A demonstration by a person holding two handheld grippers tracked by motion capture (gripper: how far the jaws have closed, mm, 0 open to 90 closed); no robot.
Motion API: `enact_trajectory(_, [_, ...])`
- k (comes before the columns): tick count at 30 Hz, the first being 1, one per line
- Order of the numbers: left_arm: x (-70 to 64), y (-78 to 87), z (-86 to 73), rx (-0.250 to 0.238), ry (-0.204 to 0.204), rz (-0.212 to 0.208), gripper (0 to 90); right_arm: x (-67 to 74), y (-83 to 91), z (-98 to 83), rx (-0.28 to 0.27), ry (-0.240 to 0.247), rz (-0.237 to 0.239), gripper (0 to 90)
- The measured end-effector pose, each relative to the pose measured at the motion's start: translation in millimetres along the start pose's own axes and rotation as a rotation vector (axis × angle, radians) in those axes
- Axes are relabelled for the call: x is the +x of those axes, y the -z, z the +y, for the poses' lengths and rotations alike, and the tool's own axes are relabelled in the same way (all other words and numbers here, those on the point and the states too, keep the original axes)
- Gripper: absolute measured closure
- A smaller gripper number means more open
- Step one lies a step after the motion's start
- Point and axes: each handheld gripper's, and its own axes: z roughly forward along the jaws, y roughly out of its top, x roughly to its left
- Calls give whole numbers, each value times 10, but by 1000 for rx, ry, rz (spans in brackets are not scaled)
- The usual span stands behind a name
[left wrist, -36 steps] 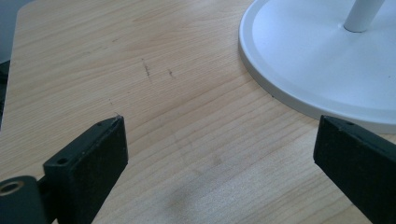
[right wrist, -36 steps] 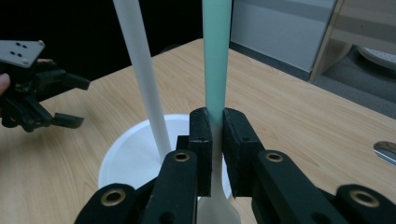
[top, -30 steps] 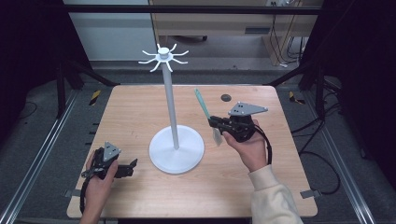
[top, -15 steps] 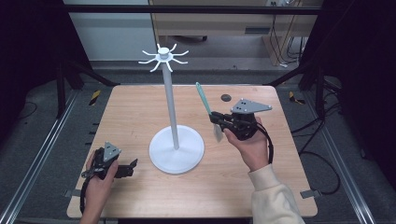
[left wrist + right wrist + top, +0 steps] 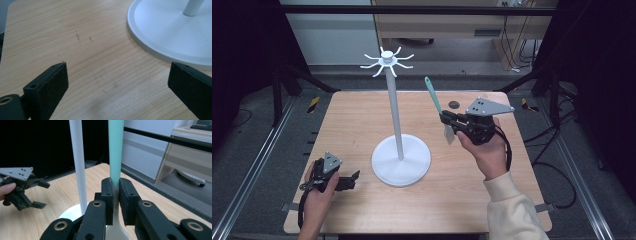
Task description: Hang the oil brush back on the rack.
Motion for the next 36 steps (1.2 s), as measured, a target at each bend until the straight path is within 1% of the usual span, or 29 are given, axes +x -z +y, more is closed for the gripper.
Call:
enact_trajectory(7, [-7,-4,-1,2,-3,-1,27,-1,83,93,-12,10,-3,826])
enact_trajectory(9, [-9,-7,0,2,-3,-2,27,3,99,115,-12,22,-5,825])
enact_trajectory(13, [-8,-5,-1,2,-3,-1,27,15,124,144,-17,24,-4,826])
enact_trajectory(23, [-5,-4,-2,2,-3,-1,27,55,155,200,-42,28,5,825])
enact_trajectory(29, [-6,-3,-2,2,-3,-1,27,109,184,270,-62,41,10,825])
enact_trajectory(34, [-11,-8,-3,2,0,-4,27,123,192,288,-67,44,16,825])
enact_trajectory(36, [-17,-17,-3,9,-8,-8,27,131,185,296,-67,47,17,825])
